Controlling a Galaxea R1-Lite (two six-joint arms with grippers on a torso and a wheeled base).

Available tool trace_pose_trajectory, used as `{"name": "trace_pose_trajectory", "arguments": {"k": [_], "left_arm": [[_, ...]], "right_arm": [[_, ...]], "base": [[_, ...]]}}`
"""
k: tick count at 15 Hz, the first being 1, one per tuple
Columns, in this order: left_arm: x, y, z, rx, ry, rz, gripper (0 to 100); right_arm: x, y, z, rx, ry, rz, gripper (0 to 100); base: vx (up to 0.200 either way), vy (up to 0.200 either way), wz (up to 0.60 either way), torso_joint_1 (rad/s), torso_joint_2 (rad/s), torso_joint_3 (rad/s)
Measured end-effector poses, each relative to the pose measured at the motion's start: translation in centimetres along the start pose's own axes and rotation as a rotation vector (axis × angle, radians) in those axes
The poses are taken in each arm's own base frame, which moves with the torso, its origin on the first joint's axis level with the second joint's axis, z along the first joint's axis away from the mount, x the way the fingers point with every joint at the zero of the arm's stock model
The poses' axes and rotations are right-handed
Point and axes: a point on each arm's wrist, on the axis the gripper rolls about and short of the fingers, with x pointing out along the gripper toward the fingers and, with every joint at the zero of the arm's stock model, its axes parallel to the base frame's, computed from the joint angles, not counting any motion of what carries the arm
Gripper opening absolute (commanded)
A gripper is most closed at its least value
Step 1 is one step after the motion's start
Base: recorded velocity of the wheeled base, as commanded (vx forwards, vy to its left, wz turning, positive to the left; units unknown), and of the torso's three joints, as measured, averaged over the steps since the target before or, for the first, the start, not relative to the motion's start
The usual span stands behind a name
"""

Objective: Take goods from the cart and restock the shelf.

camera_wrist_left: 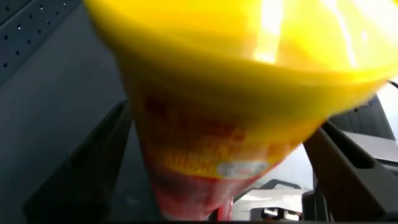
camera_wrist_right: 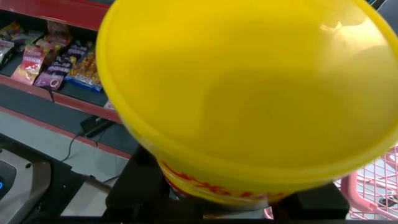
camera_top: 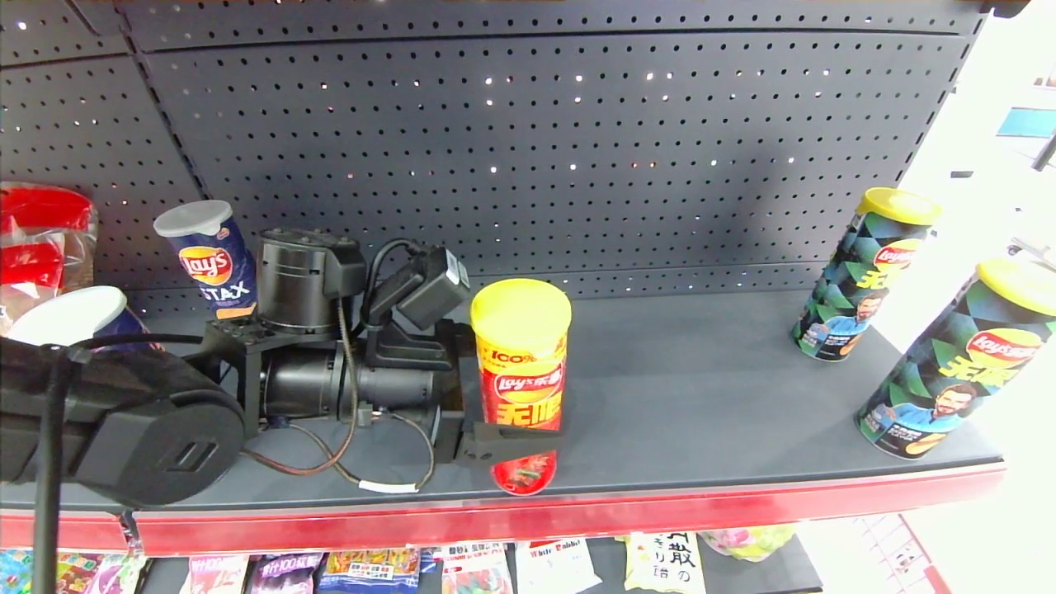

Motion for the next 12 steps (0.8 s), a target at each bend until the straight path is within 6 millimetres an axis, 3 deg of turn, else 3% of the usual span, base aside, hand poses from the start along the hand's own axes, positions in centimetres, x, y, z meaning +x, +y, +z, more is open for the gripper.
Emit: {"name": "trace_pose_trajectory", "arguments": {"k": [3,6,9,12], "left_arm": [[-1.4,-0.9,-0.1,-0.002,0.005,0.031,100],[-3.7,-2.2,-0.2,-0.004,0.02,0.148,100],[-6.6,-3.9,-0.7,-0.007,0.021,0.231,100],[-8.8,-5.6,-0.9,-0.022,0.002,0.29,100]], "right_arm": [[-0.4,0.0,2.0,-0.003,-0.03,0.003,0],[-0.2,-0.2,6.8,-0.007,-0.036,0.023,0],[2.6,-0.5,12.9,-0.015,-0.044,0.052,0],[7.3,-0.6,18.1,-0.029,-0.054,0.109,0]], "base": [[0.0,0.0,0.0,0.0,0.0,0.0],[0.0,0.0,0.0,0.0,0.0,0.0],[0.0,0.0,0.0,0.0,0.0,0.0],[0.0,0.0,0.0,0.0,0.0,0.0]]}}
